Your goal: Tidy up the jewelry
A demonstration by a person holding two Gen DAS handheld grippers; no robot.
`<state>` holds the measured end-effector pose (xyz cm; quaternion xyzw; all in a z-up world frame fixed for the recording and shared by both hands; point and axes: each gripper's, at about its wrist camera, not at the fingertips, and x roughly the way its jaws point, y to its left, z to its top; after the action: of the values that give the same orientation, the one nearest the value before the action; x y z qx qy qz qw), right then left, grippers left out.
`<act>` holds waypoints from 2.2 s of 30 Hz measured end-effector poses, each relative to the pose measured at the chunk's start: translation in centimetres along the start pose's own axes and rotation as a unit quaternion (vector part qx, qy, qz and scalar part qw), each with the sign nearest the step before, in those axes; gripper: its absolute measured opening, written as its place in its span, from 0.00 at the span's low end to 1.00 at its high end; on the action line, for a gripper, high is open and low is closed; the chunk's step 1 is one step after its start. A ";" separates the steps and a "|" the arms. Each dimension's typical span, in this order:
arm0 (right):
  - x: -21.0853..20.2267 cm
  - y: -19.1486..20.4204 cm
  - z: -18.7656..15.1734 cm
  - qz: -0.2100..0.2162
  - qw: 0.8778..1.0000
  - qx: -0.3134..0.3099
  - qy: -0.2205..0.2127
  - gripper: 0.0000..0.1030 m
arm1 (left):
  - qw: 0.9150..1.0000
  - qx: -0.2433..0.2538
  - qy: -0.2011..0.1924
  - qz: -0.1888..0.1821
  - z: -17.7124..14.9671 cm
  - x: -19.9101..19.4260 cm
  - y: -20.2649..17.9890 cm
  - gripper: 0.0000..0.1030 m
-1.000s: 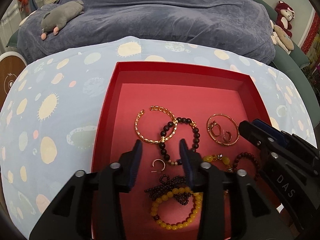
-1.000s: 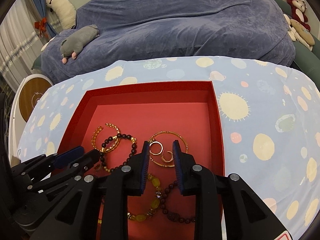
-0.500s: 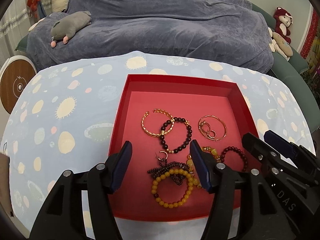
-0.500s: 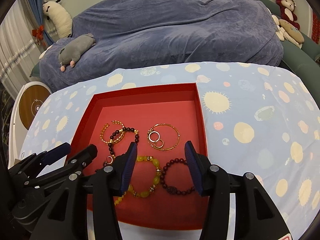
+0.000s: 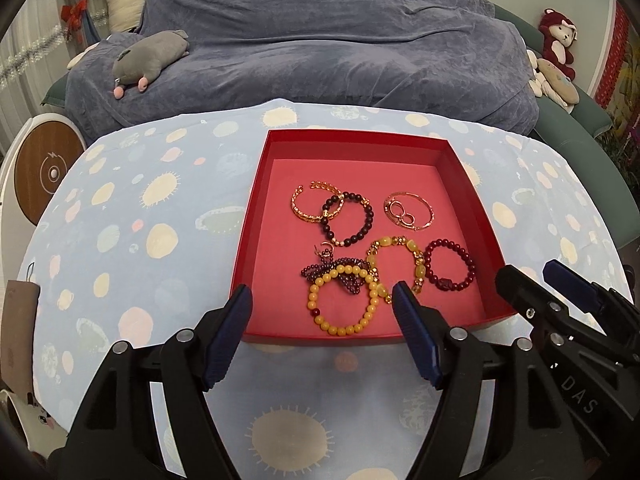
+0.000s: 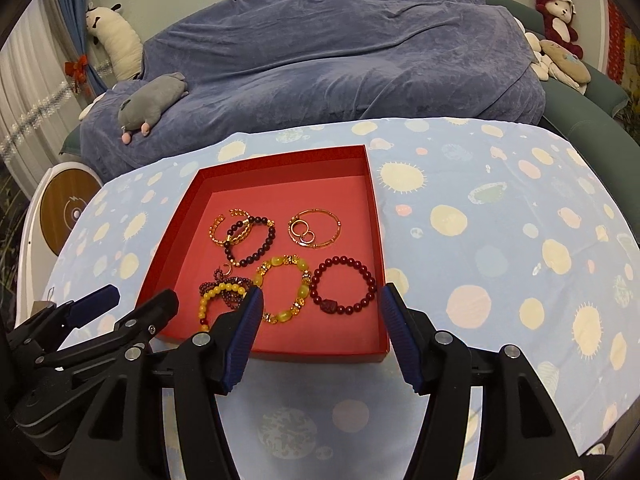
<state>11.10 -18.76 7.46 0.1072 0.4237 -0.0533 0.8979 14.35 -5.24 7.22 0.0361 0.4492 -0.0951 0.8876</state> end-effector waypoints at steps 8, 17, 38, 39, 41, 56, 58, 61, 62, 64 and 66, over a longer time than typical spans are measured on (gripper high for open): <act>-2.1 0.0 -2.0 -0.007 1.000 -0.002 -0.003 0.60 | 1.000 -0.004 -0.004 0.006 -2.1 -2.0 0.0 0.70; -4.1 0.0 -4.1 -0.021 1.000 -0.005 -0.011 0.69 | 1.000 -0.019 -0.006 0.020 -4.2 -3.6 0.6 0.82; -5.5 -0.7 -7.7 -0.043 0.999 -0.009 -0.003 0.94 | 0.999 -0.013 -0.009 0.050 -7.7 -4.6 0.8 0.93; -5.5 -0.7 -7.7 -0.045 0.999 -0.009 -0.002 0.94 | 0.999 -0.012 -0.011 0.052 -7.7 -4.7 0.7 0.93; -5.3 -0.8 -7.8 -0.047 0.999 -0.009 0.002 0.94 | 0.998 -0.007 -0.014 0.058 -7.8 -4.7 0.6 0.93; -5.6 -0.5 -8.0 -0.047 0.999 -0.014 -0.002 0.94 | 0.998 -0.013 -0.004 0.061 -7.9 -4.5 0.8 0.93; -5.6 -0.4 -8.0 -0.047 0.999 -0.013 -0.003 0.94 | 0.998 -0.013 -0.005 0.062 -8.0 -4.6 0.9 0.93; -5.6 -0.3 -8.0 -0.047 0.999 -0.016 -0.003 0.94 | 0.998 -0.015 -0.004 0.063 -8.0 -4.5 1.0 0.93; -5.6 -0.1 -8.0 -0.047 0.999 -0.017 -0.003 0.94 | 0.998 -0.016 -0.004 0.063 -8.0 -4.5 1.0 0.93; -5.6 0.0 -8.0 -0.046 0.999 -0.019 -0.003 0.94 | 0.998 -0.020 -0.004 0.066 -8.0 -4.6 1.1 0.93; -5.6 0.1 -8.0 -0.046 0.999 -0.020 -0.002 0.94 | 0.997 -0.020 -0.006 0.070 -8.0 -4.7 1.1 0.93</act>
<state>1.59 -16.75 6.85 0.0696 0.4273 -0.0864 0.8973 5.55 -2.31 6.23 0.0491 0.4417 -0.0239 0.8955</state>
